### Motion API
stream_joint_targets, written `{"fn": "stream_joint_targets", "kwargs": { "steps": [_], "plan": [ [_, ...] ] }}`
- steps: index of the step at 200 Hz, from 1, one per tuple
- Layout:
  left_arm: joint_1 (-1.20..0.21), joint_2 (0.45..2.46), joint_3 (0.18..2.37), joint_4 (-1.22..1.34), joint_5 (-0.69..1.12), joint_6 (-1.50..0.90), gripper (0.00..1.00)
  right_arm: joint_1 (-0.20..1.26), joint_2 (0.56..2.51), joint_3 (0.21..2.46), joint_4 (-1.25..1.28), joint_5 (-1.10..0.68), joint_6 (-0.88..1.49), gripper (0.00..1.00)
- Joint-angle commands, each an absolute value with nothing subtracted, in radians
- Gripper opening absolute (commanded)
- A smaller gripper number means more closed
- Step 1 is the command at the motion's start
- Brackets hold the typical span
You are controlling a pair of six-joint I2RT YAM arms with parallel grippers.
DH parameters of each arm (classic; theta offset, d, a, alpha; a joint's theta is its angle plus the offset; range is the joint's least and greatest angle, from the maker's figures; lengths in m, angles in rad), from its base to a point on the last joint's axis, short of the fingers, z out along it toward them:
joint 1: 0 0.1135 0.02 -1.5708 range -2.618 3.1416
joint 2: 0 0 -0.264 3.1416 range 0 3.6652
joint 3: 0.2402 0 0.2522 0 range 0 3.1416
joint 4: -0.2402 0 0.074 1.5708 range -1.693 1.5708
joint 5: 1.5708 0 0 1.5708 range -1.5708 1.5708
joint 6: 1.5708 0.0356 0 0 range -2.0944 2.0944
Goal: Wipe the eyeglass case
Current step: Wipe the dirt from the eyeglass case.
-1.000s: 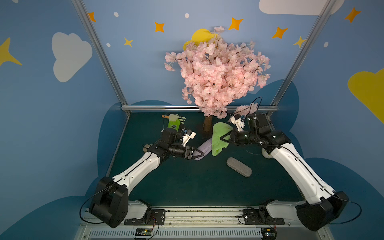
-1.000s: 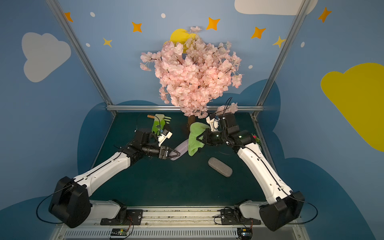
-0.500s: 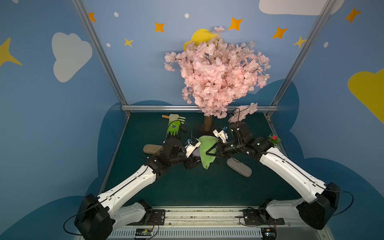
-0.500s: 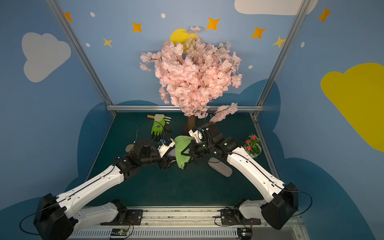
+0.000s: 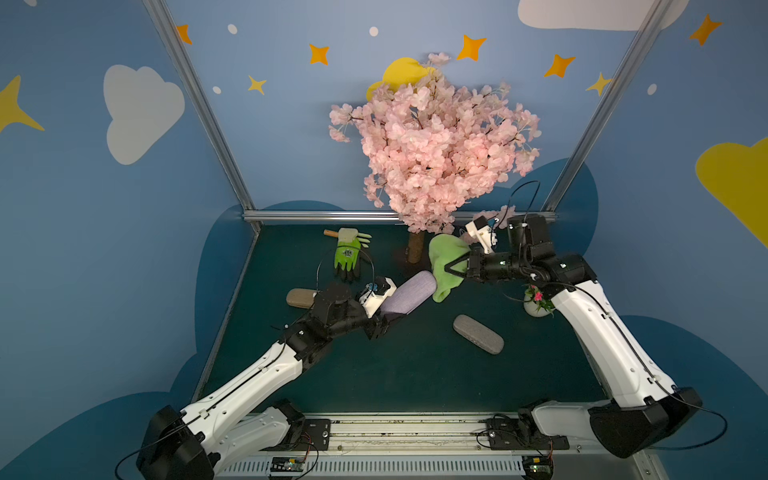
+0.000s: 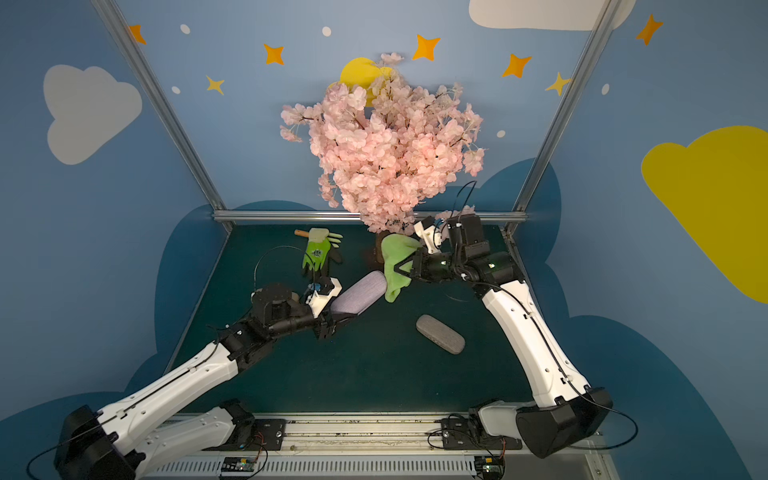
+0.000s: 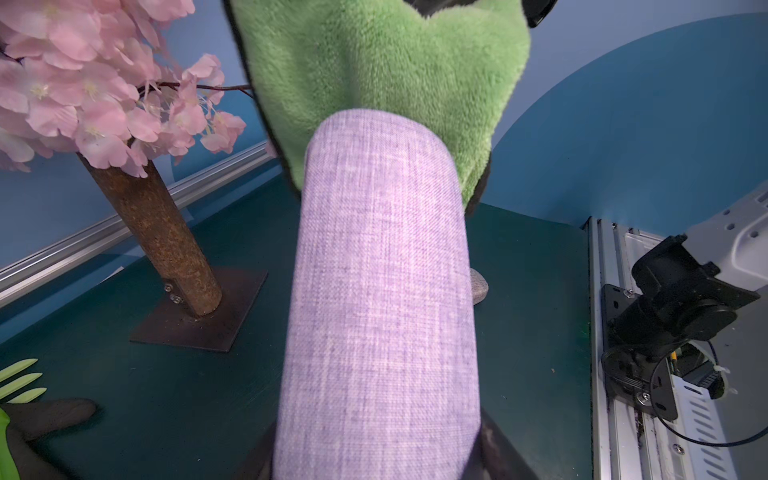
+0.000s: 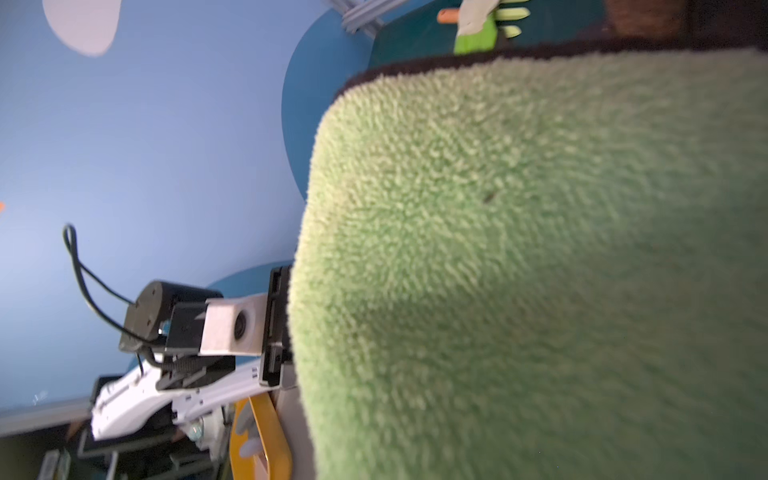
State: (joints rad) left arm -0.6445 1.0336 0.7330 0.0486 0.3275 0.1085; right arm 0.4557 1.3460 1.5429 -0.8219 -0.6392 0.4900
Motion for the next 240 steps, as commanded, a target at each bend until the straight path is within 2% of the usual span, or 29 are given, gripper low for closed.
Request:
{"fn": "stream_joint_targets", "kwargs": {
  "steps": [1, 25, 67, 110, 124, 160, 178, 202, 224, 240],
  "plan": [
    [-0.646, 1.034, 0.77, 0.078, 0.345, 0.133, 0.03, 0.511, 1.399, 1.611, -0.953, -0.593, 0.381, 0.0],
    [-0.646, 1.025, 0.77, 0.097, 0.289, 0.142, 0.03, 0.513, 1.444, 1.607, -1.0, -0.686, 0.356, 0.0],
    [-0.627, 0.98, 0.747, 0.146, 0.085, 0.081, 0.03, 0.482, 1.449, 1.521, -0.995, -0.875, 0.413, 0.0],
    [-0.569, 0.981, 0.739, 0.184, 0.077, -0.04, 0.03, 0.453, 1.36, 1.346, -0.701, -1.009, 0.625, 0.0],
    [-0.568, 0.991, 0.741, 0.202, 0.091, -0.083, 0.03, 0.481, 1.343, 1.284, -0.552, -0.988, 0.737, 0.0],
    [-0.571, 1.019, 0.734, 0.268, 0.119, -0.204, 0.03, 0.604, 1.355, 1.119, -0.053, -0.789, 1.063, 0.0],
    [-0.571, 1.038, 0.739, 0.275, 0.132, -0.282, 0.03, 0.667, 1.385, 1.112, 0.062, -0.726, 1.118, 0.0],
    [-0.558, 1.064, 0.78, 0.197, 0.172, -0.369, 0.03, 0.722, 1.385, 1.211, -0.094, -0.669, 0.983, 0.0],
    [-0.522, 1.105, 0.822, 0.147, 0.366, -0.46, 0.03, 0.753, 1.36, 1.369, -0.403, -0.538, 0.73, 0.0],
    [-0.492, 1.132, 0.837, 0.157, 0.536, -0.536, 0.03, 0.776, 1.356, 1.447, -0.532, -0.442, 0.576, 0.0]
  ]
}}
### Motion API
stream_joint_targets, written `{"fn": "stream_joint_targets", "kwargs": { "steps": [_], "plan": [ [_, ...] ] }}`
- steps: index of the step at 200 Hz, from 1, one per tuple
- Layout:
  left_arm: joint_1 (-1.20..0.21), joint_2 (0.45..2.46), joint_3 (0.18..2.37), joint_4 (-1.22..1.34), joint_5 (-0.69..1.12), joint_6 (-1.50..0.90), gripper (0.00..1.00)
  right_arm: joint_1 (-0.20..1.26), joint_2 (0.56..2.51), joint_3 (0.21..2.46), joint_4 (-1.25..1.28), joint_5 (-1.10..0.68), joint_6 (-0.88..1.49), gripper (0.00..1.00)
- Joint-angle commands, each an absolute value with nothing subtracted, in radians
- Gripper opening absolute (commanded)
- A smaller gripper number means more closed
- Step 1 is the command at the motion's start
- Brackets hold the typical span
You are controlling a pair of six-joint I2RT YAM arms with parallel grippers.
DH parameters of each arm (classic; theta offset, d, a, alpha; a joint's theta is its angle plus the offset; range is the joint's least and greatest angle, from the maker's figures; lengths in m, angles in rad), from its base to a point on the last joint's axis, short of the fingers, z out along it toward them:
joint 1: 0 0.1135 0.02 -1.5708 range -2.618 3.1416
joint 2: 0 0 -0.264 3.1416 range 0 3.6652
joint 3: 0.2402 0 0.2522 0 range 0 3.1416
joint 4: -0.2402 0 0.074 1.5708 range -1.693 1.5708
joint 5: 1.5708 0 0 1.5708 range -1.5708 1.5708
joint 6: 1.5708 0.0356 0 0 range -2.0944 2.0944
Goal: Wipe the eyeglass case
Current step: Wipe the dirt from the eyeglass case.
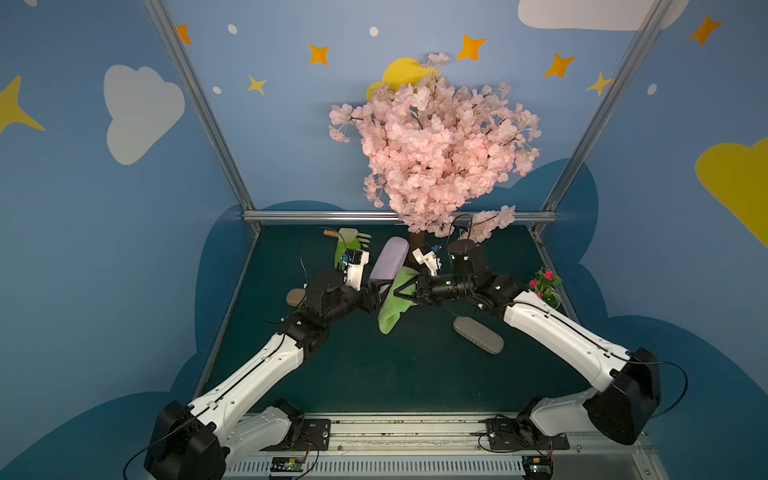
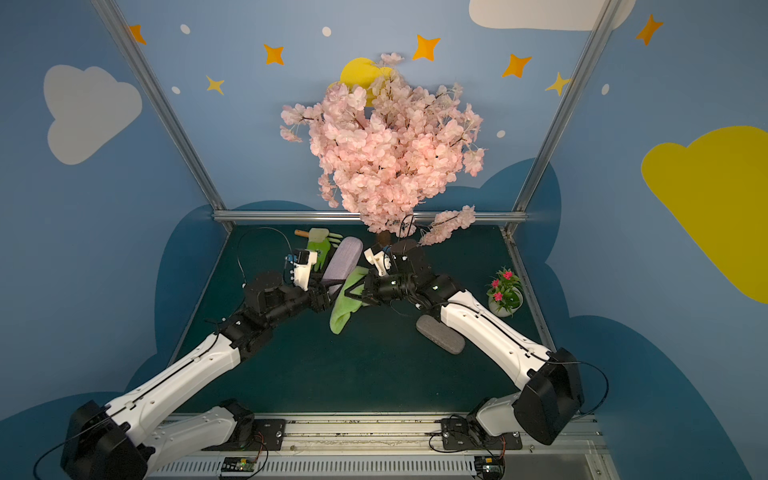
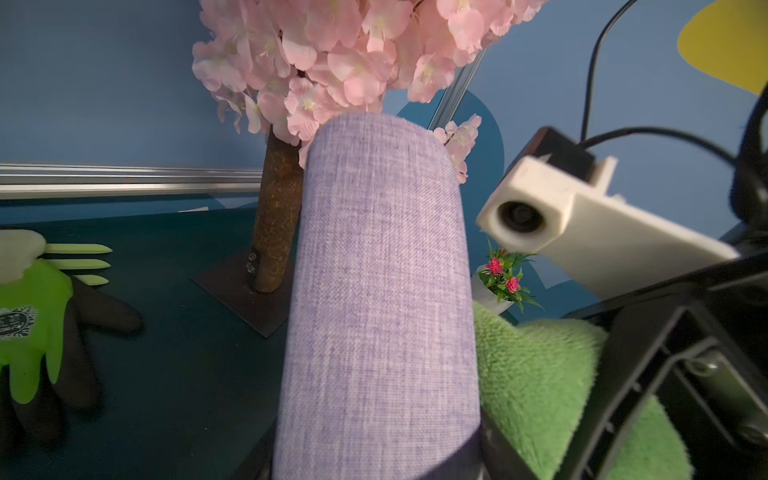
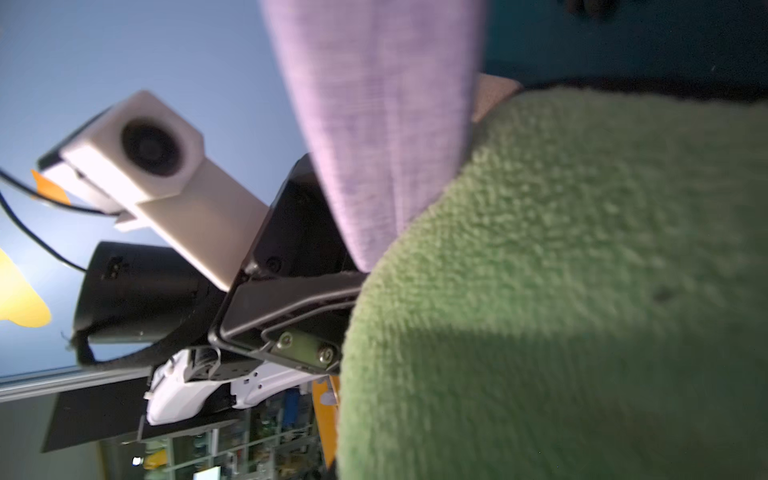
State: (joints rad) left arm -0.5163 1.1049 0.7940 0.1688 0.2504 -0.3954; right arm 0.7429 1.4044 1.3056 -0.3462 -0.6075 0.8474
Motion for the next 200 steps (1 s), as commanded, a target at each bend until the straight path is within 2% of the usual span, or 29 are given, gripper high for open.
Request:
{"fn": "stream_joint_targets", "kwargs": {
  "steps": [1, 24, 58, 93, 105, 124, 153, 174, 200],
  "plan": [
    [-0.49, 1.133, 0.837, 0.158, 0.546, -0.54, 0.03, 0.777, 1.356, 1.451, -0.537, -0.438, 0.57, 0.0],
    [-0.468, 1.151, 0.847, 0.198, 0.751, -0.593, 0.03, 0.755, 1.386, 1.496, -0.635, -0.413, 0.484, 0.0],
    [-0.451, 1.176, 0.834, 0.292, 0.994, -0.668, 0.03, 0.597, 1.376, 1.51, -0.7, -0.45, 0.409, 0.0],
    [-0.45, 1.192, 0.831, 0.286, 1.103, -0.665, 0.03, 0.52, 1.379, 1.599, -0.897, -0.197, 0.278, 0.0],
    [-0.45, 1.199, 0.838, 0.212, 1.1, -0.612, 0.03, 0.521, 1.367, 1.605, -0.919, -0.18, 0.258, 0.0],
    [-0.449, 1.207, 0.854, 0.106, 1.064, -0.537, 0.03, 0.579, 1.35, 1.61, -0.921, -0.288, 0.272, 0.0],
    [-0.449, 1.236, 0.869, 0.113, 1.044, -0.54, 0.03, 0.745, 1.371, 1.58, -0.848, -0.525, 0.377, 0.0],
    [-0.45, 1.261, 0.877, 0.134, 1.056, -0.551, 0.03, 0.802, 1.37, 1.489, -0.632, -0.695, 0.521, 0.0],
    [-0.449, 1.266, 0.885, 0.113, 1.036, -0.526, 0.03, 0.806, 1.372, 1.377, -0.371, -0.843, 0.678, 0.0]
  ]
}}
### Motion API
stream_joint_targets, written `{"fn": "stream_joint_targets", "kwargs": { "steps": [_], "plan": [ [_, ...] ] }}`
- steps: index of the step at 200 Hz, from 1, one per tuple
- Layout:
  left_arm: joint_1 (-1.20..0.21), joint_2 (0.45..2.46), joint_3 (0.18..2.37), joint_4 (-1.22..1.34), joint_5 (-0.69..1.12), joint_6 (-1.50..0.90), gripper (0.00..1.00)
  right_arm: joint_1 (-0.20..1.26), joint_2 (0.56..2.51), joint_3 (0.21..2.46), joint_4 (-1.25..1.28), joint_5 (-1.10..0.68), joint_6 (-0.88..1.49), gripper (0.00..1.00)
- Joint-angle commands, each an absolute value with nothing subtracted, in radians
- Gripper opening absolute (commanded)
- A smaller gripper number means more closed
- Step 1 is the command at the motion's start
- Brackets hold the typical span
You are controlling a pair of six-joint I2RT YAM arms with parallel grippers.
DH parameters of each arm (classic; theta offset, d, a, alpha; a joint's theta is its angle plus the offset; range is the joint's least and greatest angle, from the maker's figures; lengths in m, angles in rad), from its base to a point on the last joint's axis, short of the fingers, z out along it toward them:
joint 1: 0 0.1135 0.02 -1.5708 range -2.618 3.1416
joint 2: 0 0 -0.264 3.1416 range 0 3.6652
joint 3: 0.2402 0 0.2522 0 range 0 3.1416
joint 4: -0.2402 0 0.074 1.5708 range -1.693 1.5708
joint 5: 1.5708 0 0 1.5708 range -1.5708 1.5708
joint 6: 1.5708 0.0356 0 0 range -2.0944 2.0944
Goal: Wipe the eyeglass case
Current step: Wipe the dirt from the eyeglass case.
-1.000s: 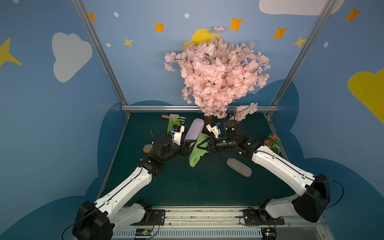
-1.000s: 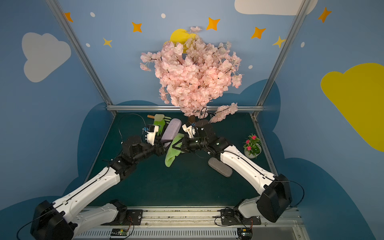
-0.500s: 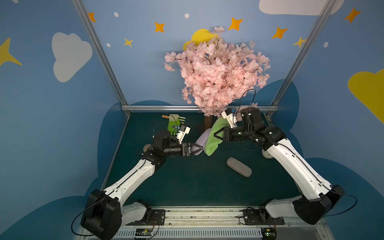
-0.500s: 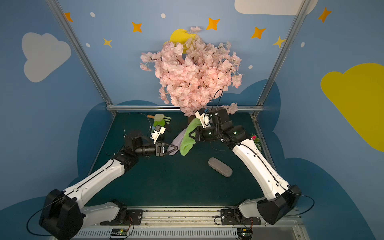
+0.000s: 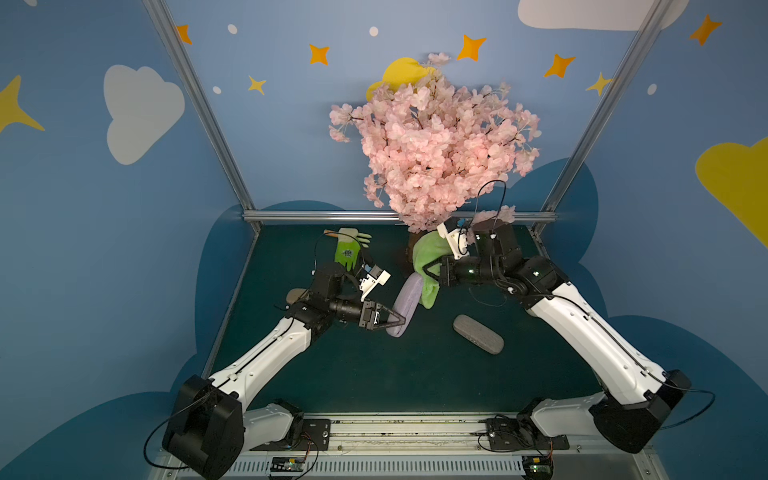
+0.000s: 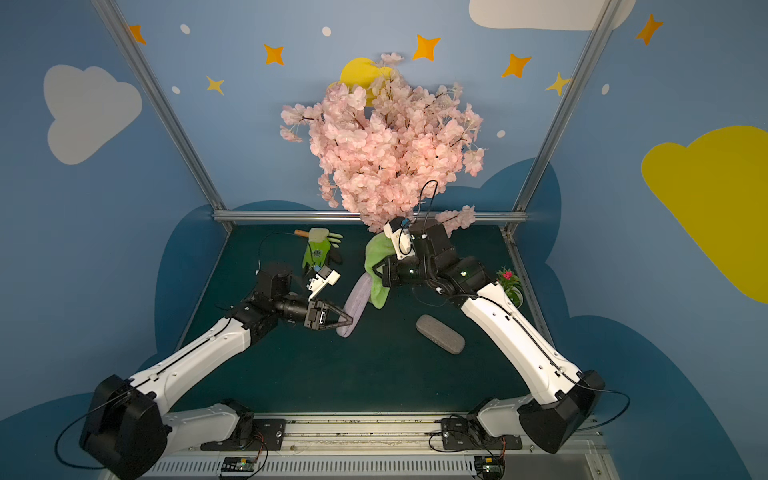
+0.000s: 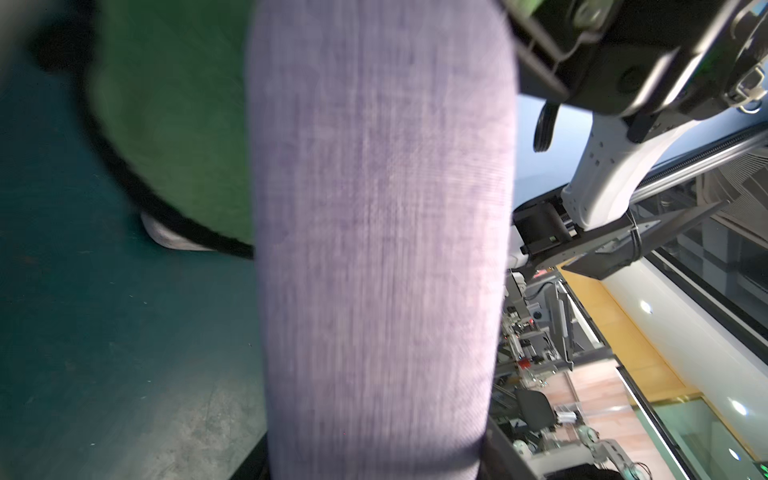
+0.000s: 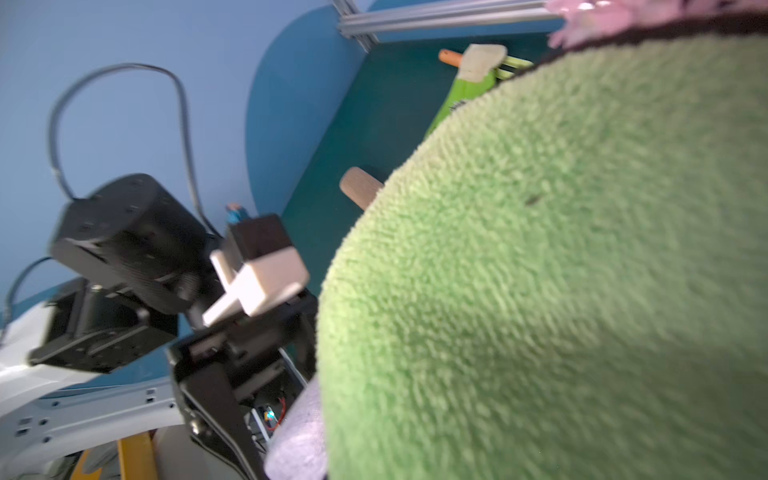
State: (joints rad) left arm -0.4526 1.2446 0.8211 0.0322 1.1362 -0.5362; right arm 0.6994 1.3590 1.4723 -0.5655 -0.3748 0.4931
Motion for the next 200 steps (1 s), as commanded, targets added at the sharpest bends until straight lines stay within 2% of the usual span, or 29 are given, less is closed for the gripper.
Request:
{"fn": "stream_joint_targets", "kwargs": {
  "steps": [1, 18, 31, 51, 69, 87, 120, 156, 182, 200],
  "plan": [
    [-0.449, 1.267, 0.885, 0.112, 1.035, -0.525, 0.03, 0.804, 1.372, 1.374, -0.367, -0.847, 0.68, 0.0],
    [-0.449, 1.272, 0.887, 0.131, 1.039, -0.538, 0.03, 0.756, 1.375, 1.342, -0.383, -0.853, 0.671, 0.0],
    [-0.449, 1.271, 0.882, 0.14, 1.045, -0.55, 0.03, 0.665, 1.377, 1.33, -0.478, -0.829, 0.625, 0.0],
    [-0.45, 1.256, 0.873, 0.121, 1.048, -0.544, 0.03, 0.496, 1.376, 1.368, -0.702, -0.73, 0.514, 0.0],
    [-0.445, 1.249, 0.874, 0.094, 1.038, -0.528, 0.03, 0.454, 1.359, 1.426, -0.816, -0.597, 0.42, 0.0],
    [-0.443, 1.257, 0.868, 0.112, 1.026, -0.537, 0.03, 0.464, 1.344, 1.443, -0.822, -0.578, 0.427, 0.0],
    [-0.443, 1.305, 0.87, 0.169, 1.0, -0.582, 0.03, 0.575, 1.324, 1.363, -0.643, -0.628, 0.573, 0.0],
    [-0.445, 1.347, 0.883, 0.194, 0.987, -0.599, 0.03, 0.669, 1.413, 1.411, -0.507, -0.709, 0.649, 0.0],
    [-0.437, 1.372, 0.914, 0.171, 0.938, -0.576, 0.03, 0.746, 1.461, 1.443, -0.559, -0.718, 0.638, 0.0],
    [-0.417, 1.398, 0.918, 0.261, 0.887, -0.645, 0.03, 0.789, 1.471, 1.391, -0.597, -0.702, 0.635, 0.0]
  ]
}}
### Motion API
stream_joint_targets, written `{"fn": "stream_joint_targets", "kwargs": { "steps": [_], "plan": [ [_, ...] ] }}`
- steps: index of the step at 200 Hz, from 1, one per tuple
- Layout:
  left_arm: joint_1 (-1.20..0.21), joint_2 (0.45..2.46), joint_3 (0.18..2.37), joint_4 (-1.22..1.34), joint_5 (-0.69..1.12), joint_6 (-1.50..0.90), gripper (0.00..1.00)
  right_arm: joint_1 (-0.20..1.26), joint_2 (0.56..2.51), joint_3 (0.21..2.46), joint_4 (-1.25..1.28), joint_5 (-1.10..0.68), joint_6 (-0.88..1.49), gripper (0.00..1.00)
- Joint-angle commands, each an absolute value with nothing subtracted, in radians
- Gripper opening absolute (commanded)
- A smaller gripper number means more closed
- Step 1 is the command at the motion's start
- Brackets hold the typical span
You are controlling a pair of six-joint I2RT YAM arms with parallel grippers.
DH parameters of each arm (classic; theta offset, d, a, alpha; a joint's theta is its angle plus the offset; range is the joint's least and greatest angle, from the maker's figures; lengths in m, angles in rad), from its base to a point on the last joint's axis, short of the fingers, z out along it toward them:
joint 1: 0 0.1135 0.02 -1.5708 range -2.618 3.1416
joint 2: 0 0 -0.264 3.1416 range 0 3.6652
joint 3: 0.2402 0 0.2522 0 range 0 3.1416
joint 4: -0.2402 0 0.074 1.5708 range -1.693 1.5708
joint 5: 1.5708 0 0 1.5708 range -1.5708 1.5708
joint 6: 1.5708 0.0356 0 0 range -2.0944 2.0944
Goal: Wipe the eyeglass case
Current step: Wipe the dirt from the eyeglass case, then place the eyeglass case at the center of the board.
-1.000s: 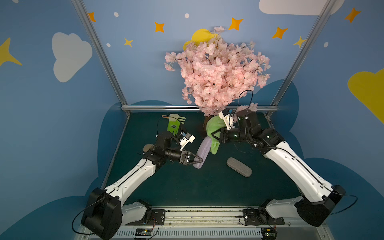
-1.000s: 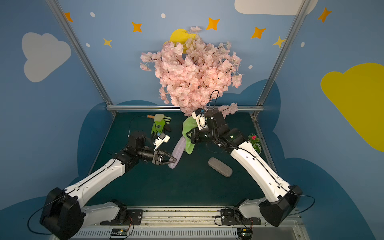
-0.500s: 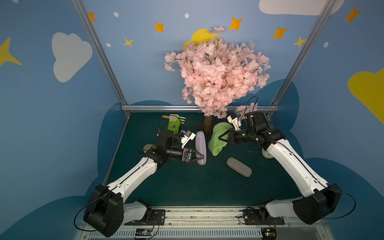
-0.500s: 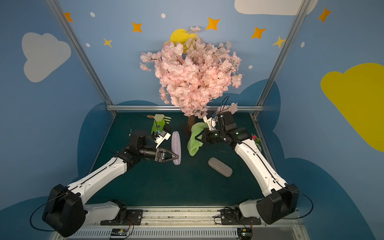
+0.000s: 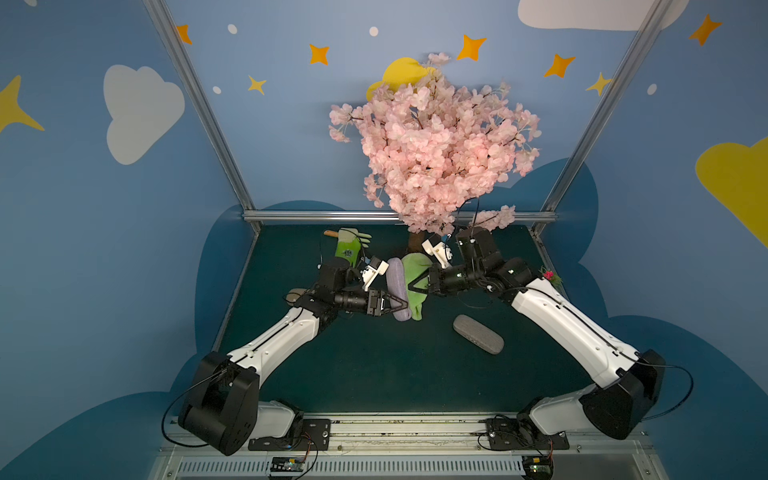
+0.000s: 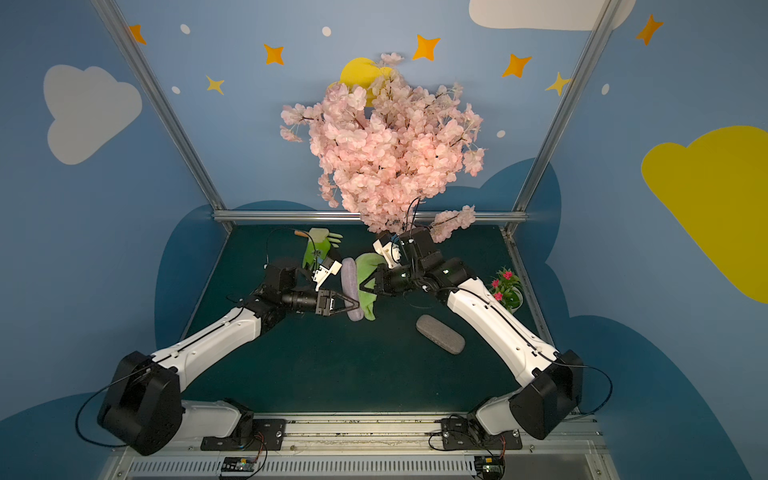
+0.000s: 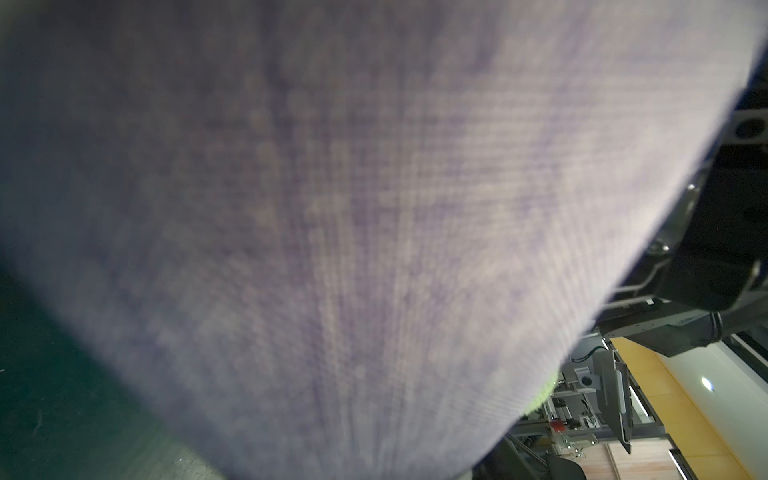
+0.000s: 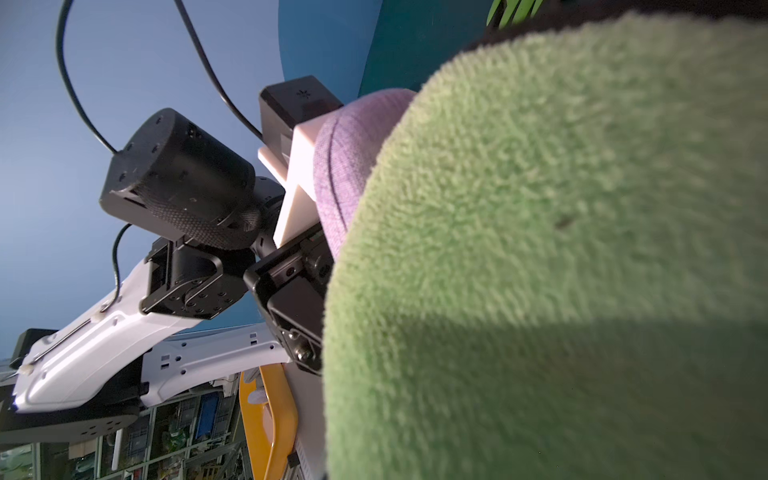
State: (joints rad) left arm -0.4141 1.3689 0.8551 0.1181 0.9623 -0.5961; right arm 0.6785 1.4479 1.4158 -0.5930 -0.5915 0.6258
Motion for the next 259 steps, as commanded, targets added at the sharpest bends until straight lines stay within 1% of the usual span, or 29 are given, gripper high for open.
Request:
{"fn": "stream_joint_targets", "kwargs": {
  "steps": [1, 26, 44, 60, 77, 90, 101, 124, 132, 143, 156, 168, 184, 195, 209, 235, 246, 259],
  "plan": [
    [-0.417, 1.399, 0.918, 0.267, 0.885, -0.65, 0.03, 0.79, 1.469, 1.386, -0.597, -0.701, 0.636, 0.0],
    [-0.405, 1.404, 0.924, 0.337, 0.805, -0.736, 0.03, 0.804, 1.455, 1.24, -0.562, -0.69, 0.656, 0.0],
    [-0.39, 1.381, 0.915, 0.357, 0.758, -0.788, 0.03, 0.777, 1.464, 1.152, -0.534, -0.708, 0.666, 0.0],
    [-0.366, 1.356, 0.881, 0.408, 0.735, -0.881, 0.03, 0.736, 1.489, 1.125, -0.549, -0.755, 0.643, 0.0],
    [-0.346, 1.326, 0.816, 0.448, 0.694, -1.008, 0.03, 0.695, 1.49, 1.139, -0.6, -0.734, 0.596, 0.0],
    [-0.342, 1.294, 0.79, 0.35, 0.651, -1.044, 0.03, 0.665, 1.484, 1.172, -0.651, -0.707, 0.56, 0.0],
    [-0.343, 1.272, 0.802, 0.153, 0.616, -1.025, 0.03, 0.649, 1.482, 1.209, -0.693, -0.68, 0.529, 0.0],
    [-0.352, 1.294, 0.937, -0.398, 0.53, -0.849, 0.03, 0.627, 1.486, 1.259, -0.744, -0.641, 0.485, 0.0],
    [-0.349, 1.311, 0.964, -0.526, 0.508, -0.787, 0.03, 0.618, 1.484, 1.266, -0.751, -0.629, 0.475, 0.0],
    [-0.344, 1.328, 0.981, -0.625, 0.502, -0.731, 0.03, 0.595, 1.475, 1.28, -0.768, -0.622, 0.46, 0.0],
    [-0.351, 1.338, 0.958, -0.633, 0.505, -0.72, 0.03, 0.553, 1.455, 1.306, -0.794, -0.616, 0.441, 0.0],
    [-0.368, 1.358, 0.92, -0.566, 0.497, -0.742, 0.03, 0.503, 1.436, 1.339, -0.801, -0.622, 0.448, 0.0],
    [-0.41, 1.454, 0.909, -0.497, 0.486, -0.754, 0.04, 0.456, 1.423, 1.384, -0.793, -0.623, 0.471, 0.0],
    [-0.437, 1.543, 0.932, -0.493, 0.505, -0.737, 0.05, 0.448, 1.42, 1.406, -0.789, -0.619, 0.484, 0.0],
    [-0.46, 1.65, 0.991, -0.577, 0.517, -0.671, 0.07, 0.447, 1.415, 1.407, -0.777, -0.633, 0.506, 0.0],
    [-0.488, 1.719, 1.03, -0.615, 0.46, -0.61, 0.11, 0.455, 1.399, 1.325, -0.663, -0.666, 0.572, 0.0],
    [-0.501, 1.751, 1.063, -0.621, 0.455, -0.602, 0.15, 0.46, 1.404, 1.294, -0.61, -0.671, 0.6, 0.0],
    [-0.522, 1.783, 1.09, -0.624, 0.436, -0.595, 0.25, 0.469, 1.426, 1.289, -0.587, -0.686, 0.64, 0.0]
  ]
}}
